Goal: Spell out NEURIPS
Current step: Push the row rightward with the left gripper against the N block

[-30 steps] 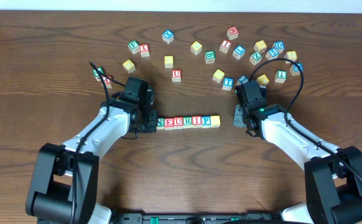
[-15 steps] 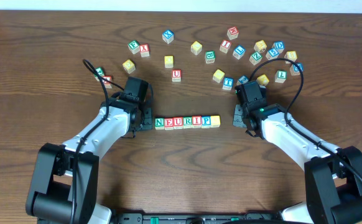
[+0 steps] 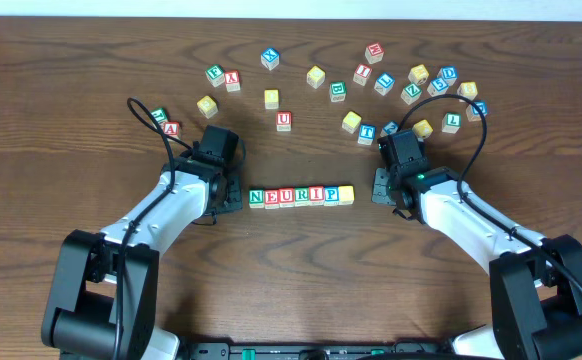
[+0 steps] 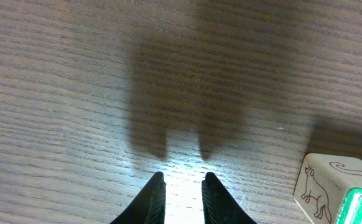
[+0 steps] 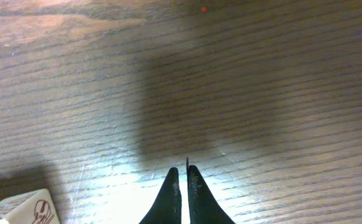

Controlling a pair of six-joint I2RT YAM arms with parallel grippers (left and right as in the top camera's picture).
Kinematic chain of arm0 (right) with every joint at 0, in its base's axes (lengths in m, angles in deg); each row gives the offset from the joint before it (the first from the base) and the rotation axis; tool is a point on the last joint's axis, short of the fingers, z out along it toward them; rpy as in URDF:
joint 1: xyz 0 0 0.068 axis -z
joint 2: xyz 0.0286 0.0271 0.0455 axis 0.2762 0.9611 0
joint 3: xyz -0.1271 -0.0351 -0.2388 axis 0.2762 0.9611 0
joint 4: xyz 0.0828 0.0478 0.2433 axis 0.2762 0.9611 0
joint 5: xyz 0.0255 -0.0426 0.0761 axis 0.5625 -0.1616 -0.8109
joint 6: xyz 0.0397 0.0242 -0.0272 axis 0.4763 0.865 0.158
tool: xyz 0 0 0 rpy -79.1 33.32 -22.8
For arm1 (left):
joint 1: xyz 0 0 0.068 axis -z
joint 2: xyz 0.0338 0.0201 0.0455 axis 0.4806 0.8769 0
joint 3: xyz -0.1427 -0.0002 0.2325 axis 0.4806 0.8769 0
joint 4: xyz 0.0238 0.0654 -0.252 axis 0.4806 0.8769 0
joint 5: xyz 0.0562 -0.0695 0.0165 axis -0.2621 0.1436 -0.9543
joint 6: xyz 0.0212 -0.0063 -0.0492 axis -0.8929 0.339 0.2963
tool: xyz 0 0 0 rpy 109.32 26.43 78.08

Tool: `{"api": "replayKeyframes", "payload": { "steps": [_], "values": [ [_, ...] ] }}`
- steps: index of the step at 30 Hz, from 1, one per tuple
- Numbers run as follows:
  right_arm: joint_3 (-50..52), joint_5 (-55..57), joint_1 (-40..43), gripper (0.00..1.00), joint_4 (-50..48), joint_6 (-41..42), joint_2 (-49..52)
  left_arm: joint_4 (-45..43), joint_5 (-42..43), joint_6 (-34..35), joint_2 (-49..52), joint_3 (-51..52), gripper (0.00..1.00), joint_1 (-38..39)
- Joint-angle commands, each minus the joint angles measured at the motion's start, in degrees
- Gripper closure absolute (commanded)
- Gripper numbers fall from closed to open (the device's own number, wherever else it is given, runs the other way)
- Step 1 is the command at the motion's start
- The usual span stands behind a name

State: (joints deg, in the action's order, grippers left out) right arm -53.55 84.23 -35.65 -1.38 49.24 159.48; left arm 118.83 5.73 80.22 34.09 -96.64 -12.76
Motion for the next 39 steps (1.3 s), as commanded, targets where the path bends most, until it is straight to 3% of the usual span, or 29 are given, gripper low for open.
{"api": "replayKeyframes", "payload": {
  "steps": [1,23,28,34,39],
  "values": [
    [0.2,-1.3,0.4,0.99,0.0,-0.9,-1.4,0.4,-1.3,0.8,-0.8,-2.1,0.79,0.1],
    [0.2,-6.0,-3.1,0.99,4.6,-1.3,-1.4,0.5,-3.4,1.4,-6.5,-2.8,0.78,0.1],
    [0.2,-6.0,-6.2,0.99,5.0,-1.3,-1.4,0.5,-3.4,1.4,-6.6,-2.8,0.74,0.1],
    [0.2,-6.0,-9.9,0.99,5.5,-0.4,-1.4,0.5,-3.4,1.4,-6.6,-2.8,0.60,0.1],
    [0.2,-6.0,-11.0,0.99,5.6,0.0,-1.4,0.5,-3.4,1.4,-6.6,-2.8,0.57,0.1]
  ]
}}
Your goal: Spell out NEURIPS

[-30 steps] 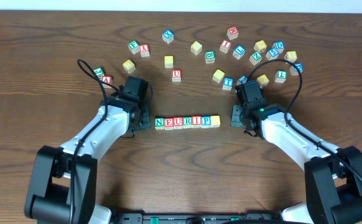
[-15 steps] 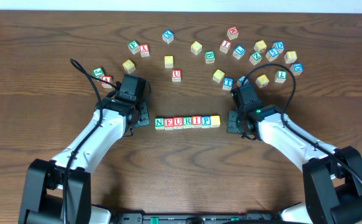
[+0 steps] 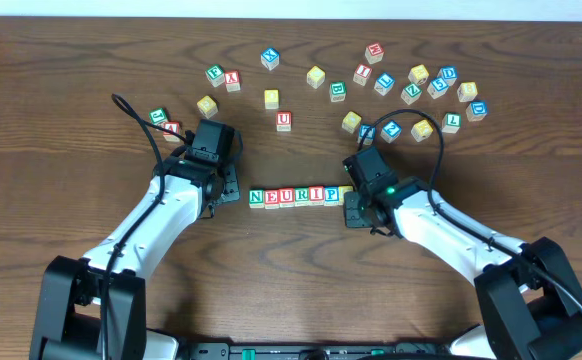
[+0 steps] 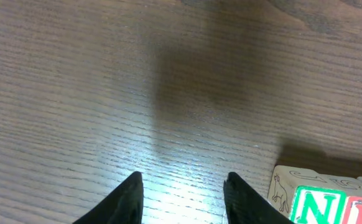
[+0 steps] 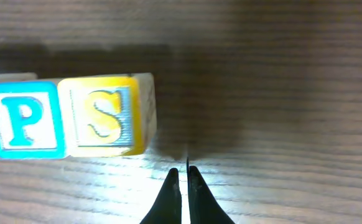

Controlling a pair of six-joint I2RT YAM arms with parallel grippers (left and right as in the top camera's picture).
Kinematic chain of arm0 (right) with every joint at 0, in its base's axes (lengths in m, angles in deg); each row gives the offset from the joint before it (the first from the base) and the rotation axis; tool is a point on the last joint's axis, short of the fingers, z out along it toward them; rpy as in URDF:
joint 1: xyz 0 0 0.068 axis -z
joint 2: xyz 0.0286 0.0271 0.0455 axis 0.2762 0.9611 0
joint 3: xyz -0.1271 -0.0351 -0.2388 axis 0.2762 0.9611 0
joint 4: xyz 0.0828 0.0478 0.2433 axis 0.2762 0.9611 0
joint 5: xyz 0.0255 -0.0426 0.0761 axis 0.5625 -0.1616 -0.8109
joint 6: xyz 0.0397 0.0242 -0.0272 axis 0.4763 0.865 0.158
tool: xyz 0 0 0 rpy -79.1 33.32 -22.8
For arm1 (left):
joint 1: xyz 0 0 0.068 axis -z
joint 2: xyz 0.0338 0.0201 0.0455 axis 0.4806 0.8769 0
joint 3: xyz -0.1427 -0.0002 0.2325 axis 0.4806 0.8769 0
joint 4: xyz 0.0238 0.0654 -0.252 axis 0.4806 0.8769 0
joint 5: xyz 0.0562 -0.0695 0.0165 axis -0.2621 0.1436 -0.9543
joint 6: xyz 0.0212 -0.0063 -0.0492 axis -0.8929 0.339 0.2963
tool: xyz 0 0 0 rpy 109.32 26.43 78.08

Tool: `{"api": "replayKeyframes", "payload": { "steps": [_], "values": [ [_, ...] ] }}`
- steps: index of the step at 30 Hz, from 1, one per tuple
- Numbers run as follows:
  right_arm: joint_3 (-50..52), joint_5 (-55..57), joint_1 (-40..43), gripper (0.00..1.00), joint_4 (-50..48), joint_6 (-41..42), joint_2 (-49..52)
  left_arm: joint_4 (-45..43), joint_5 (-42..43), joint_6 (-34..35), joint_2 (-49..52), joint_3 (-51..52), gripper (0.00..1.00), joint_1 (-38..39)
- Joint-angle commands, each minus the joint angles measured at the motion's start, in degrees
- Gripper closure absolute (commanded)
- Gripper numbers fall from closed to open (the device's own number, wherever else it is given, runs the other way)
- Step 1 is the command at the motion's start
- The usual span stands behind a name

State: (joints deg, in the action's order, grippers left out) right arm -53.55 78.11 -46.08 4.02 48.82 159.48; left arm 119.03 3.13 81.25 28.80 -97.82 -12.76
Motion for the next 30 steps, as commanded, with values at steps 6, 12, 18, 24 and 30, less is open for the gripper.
{"api": "replayKeyframes", "payload": {
  "steps": [6,12,18,24,30],
  "values": [
    [0.2,-1.2,-0.6,0.99,0.6,0.6,-1.4,0.3,-0.8,0.3,-1.3,-1.6,0.38,0.1],
    [0.2,-4.4,-1.9,0.99,-0.6,0.6,-1.4,0.3,-0.8,0.3,-1.3,-1.6,0.22,0.1],
    [0.2,-4.8,-4.2,0.99,-1.4,0.6,-1.4,0.3,-0.8,0.4,-1.3,-1.6,0.21,0.1],
    [0.2,-4.8,-5.4,0.99,-4.7,0.6,-1.4,0.3,-0.8,0.3,-1.3,-1.6,0.21,0.1],
    [0.2,-3.7,-5.4,0.99,-7.9,-0.3,-1.4,0.3,-0.8,0.3,-1.3,-1.6,0.20,0.1]
  ]
}}
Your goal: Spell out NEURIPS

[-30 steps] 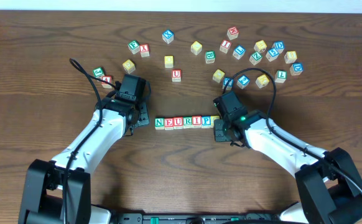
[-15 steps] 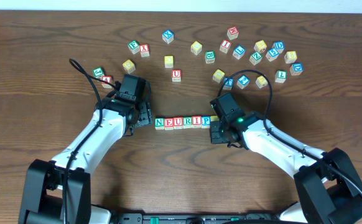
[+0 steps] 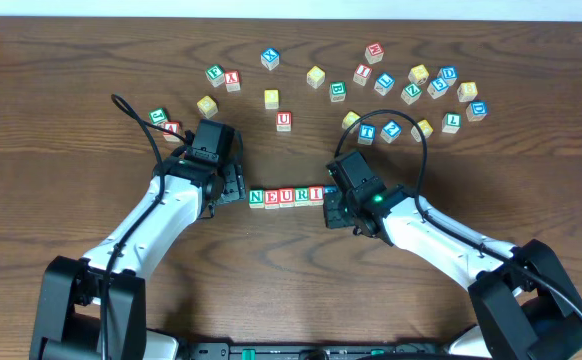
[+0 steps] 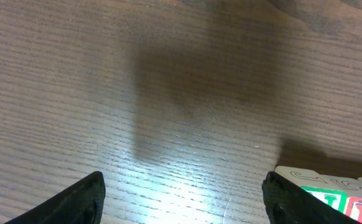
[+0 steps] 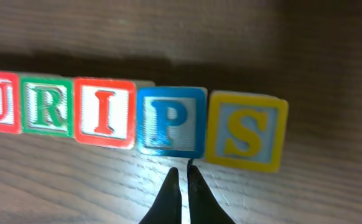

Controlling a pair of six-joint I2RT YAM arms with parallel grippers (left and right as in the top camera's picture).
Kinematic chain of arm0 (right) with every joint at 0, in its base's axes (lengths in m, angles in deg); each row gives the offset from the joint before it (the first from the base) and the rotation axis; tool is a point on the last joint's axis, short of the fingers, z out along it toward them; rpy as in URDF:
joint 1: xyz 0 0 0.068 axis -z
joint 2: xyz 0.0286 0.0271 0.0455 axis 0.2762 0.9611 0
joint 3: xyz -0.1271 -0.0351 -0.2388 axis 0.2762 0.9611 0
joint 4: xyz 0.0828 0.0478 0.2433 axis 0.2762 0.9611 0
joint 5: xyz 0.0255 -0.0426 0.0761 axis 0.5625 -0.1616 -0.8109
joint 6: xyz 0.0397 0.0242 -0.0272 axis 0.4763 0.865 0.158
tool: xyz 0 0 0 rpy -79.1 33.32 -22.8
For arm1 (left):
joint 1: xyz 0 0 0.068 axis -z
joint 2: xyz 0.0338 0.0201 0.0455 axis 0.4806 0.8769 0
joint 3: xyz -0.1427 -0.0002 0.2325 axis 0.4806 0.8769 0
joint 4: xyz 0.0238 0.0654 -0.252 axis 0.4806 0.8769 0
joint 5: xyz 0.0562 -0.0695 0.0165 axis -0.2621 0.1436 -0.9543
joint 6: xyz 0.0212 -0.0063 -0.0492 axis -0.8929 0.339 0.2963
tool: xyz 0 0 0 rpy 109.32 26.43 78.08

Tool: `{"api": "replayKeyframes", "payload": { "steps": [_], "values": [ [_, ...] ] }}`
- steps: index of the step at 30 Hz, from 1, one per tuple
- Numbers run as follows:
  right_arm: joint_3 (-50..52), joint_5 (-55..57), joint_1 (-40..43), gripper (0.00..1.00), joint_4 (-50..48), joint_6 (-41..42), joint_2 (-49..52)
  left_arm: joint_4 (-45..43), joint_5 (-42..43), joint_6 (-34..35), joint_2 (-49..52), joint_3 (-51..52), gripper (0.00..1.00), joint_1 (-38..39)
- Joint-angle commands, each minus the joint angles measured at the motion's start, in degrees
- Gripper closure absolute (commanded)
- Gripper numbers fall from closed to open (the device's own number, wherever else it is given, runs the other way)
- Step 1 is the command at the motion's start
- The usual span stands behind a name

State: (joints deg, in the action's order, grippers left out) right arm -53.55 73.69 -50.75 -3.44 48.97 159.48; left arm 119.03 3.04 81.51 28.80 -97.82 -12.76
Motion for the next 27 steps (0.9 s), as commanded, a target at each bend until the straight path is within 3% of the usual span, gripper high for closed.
{"api": "replayKeyframes", "payload": {
  "steps": [1,16,20,27],
  "values": [
    [0.2,0.7,-0.7,0.99,-0.4,-0.5,-1.4,0.3,-0.7,0.1,-1.3,-1.6,0.20,0.1],
    [0.2,-1.6,-0.7,0.99,3.6,0.3,-1.4,0.3,-0.7,0.1,-1.3,-1.6,0.16,0.1],
    [0.2,-2.9,-1.3,0.99,7.7,1.6,-1.4,0.3,-0.7,0.1,-1.3,-1.6,0.25,0.1],
    [0.2,9.5,-1.7,0.99,12.9,5.3,-1.4,0.3,-0.7,0.1,-1.3,-1.6,0.25,0.1]
  ]
}}
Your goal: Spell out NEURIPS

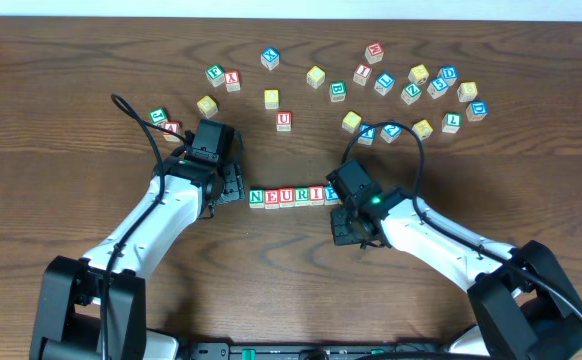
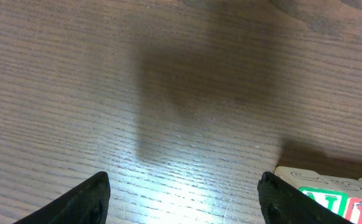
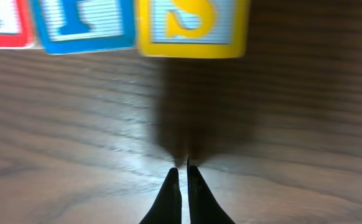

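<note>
A row of letter blocks point(image 1: 289, 196) reading N E U R I P lies mid-table; in the overhead view my right arm hides its right end. The right wrist view shows the red I point(image 3: 0, 22), the blue P point(image 3: 81, 22) and the yellow S point(image 3: 190, 25) side by side and touching. My right gripper point(image 3: 182, 174) is shut with nothing in it, on the near side of the S point(image 1: 345, 228). My left gripper point(image 2: 184, 199) stands wide open just left of the green N block point(image 2: 321, 198), over bare wood point(image 1: 229, 186).
Several loose letter blocks are scattered along the back of the table point(image 1: 391, 85), among them a red U point(image 1: 284, 120) and a pair by the left arm's cable point(image 1: 166, 122). Bare wood lies in front of the row.
My shut right gripper was over the P and S; now it sits nearer the front edge, with the S at the top of its view and touching the P. The left gripper stays wide open.
At first both grippers flanked the row, the left barely open, the right shut. Then the left had opened wider and the right was beside the S. Then the left was wide open and the right over P and S; now the right is on the near side.
</note>
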Controlling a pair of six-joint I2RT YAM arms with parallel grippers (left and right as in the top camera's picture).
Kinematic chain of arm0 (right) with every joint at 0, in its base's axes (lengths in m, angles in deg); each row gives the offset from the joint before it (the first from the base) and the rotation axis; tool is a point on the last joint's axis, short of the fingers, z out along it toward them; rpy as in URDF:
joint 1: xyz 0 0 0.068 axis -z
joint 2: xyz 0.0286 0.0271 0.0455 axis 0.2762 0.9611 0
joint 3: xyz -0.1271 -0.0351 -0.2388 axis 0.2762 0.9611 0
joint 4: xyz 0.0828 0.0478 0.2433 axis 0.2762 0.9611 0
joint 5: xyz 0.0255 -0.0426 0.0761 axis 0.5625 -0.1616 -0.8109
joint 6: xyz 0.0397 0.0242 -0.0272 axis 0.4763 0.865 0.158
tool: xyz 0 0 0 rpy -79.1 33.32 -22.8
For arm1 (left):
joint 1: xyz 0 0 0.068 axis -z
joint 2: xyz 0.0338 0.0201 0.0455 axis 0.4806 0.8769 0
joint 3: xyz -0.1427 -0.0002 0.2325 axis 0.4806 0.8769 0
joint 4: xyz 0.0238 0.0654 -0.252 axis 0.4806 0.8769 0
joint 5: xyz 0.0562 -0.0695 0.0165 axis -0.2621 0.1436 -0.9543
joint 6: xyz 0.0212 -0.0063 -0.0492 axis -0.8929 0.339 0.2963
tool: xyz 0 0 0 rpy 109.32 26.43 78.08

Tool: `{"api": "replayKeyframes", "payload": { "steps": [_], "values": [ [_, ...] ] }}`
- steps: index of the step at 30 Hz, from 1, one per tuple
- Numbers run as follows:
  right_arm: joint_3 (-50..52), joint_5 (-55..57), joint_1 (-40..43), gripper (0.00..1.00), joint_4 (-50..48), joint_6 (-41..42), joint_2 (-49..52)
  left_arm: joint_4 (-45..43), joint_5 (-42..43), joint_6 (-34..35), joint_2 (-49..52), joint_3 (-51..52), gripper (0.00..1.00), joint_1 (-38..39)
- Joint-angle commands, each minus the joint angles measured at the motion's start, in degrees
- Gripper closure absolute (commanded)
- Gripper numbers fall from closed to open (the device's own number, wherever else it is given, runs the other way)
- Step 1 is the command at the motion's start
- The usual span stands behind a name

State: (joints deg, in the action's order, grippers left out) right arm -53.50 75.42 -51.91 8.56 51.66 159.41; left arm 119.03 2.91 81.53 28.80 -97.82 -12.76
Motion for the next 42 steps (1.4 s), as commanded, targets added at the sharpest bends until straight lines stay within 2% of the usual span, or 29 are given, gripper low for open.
{"api": "replayKeyframes", "payload": {
  "steps": [1,6,11,19,34,42],
  "values": [
    [0.2,9.2,-0.5,0.99,1.0,3.0,-1.3,0.3,-0.5,0.0,-1.3,-1.6,0.25,0.1],
    [0.2,16.6,-0.5,0.99,0.7,4.1,-1.3,0.3,-0.5,0.1,-1.3,-1.6,0.25,0.1],
    [0.2,18.9,-0.5,0.99,-1.3,4.4,-1.3,0.3,-0.5,0.0,-1.3,-1.6,0.25,0.1],
    [0.2,18.9,-0.1,0.99,-9.8,1.8,-1.3,0.3,-0.5,0.0,-1.3,-1.6,0.25,0.1],
    [0.2,18.1,5.3,0.99,-9.4,0.4,-1.3,0.3,-0.7,-0.6,-1.3,-1.6,0.25,0.1],
    [0.2,12.7,5.6,0.99,-12.1,-0.8,-1.3,0.3,-1.0,-0.6,-1.3,-1.6,0.24,0.1]
  ]
}}
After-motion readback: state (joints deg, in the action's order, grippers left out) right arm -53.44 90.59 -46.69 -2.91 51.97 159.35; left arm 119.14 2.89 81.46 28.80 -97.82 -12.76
